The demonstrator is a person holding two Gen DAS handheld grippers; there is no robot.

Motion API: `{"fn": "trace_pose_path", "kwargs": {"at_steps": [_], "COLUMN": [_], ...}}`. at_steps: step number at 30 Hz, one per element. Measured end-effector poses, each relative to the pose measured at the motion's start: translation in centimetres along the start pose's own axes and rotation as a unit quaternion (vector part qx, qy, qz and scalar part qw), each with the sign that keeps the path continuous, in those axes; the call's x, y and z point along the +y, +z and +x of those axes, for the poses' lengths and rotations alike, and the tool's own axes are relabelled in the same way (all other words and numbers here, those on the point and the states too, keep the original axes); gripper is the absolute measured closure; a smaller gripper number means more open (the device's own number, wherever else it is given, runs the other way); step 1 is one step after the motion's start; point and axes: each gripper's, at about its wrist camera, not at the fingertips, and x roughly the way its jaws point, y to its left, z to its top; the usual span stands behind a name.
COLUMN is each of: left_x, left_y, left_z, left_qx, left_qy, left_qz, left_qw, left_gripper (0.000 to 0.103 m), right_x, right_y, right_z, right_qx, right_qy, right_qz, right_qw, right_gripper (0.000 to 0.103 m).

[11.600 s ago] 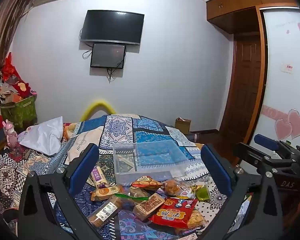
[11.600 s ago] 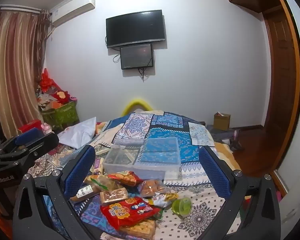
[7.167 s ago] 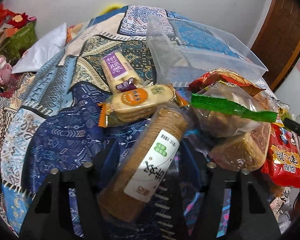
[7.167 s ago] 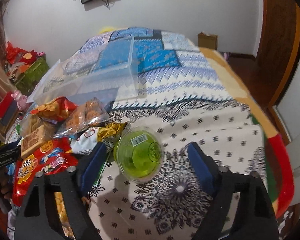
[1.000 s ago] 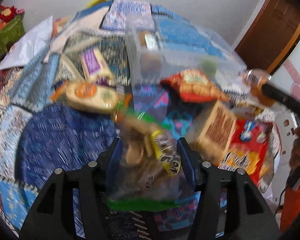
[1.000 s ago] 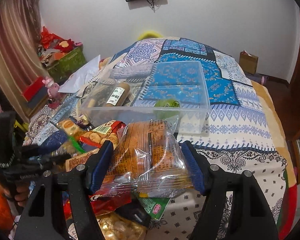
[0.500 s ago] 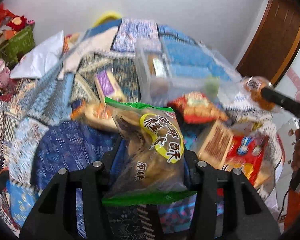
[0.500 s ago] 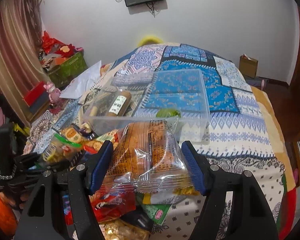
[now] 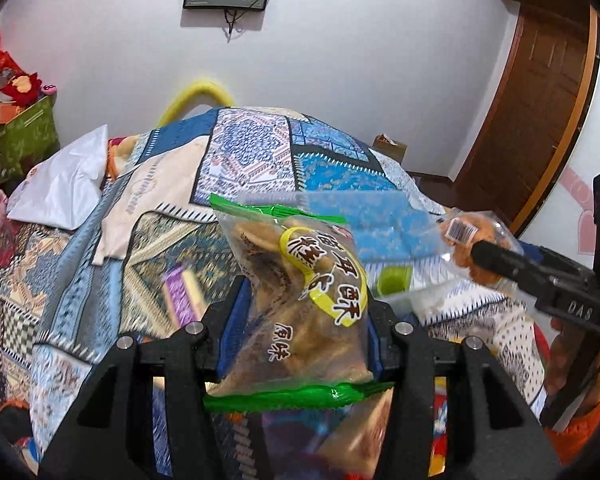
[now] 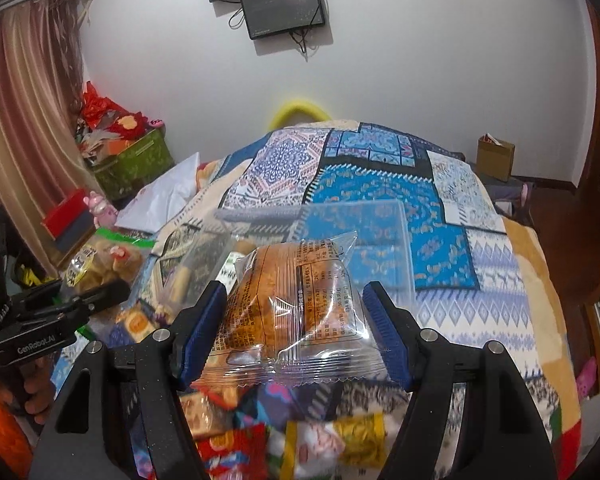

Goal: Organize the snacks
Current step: 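Place the cookie bag in the box with the left tool while the right drops the pastry bag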

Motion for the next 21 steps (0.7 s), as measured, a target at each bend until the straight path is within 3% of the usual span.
{"fn": "trace_pose_path", "kwargs": {"at_steps": [9, 21], "left_x": [-1.5, -3.5], "left_y": [2.5, 2.9], "left_z": [6.4, 12.6], "left_qx": [0.028, 0.074], "left_qy": [0.001, 0.003], "left_qz": [0.016, 0.031], "left_qw": [0.9995, 0.9968], "left_gripper": [0.054, 0.054], "right_x": [-1.1, -3.0], "right_y": [1.9, 2.1], "right_z": [3.3, 7.9], "right_qx": [0.011, 0.050], "right_qy": [-0.017, -0.041], "right_qz": [-0.006, -0.009], "right_qw": [1.000, 0.998], "right_gripper": [0.035, 0.035]}}
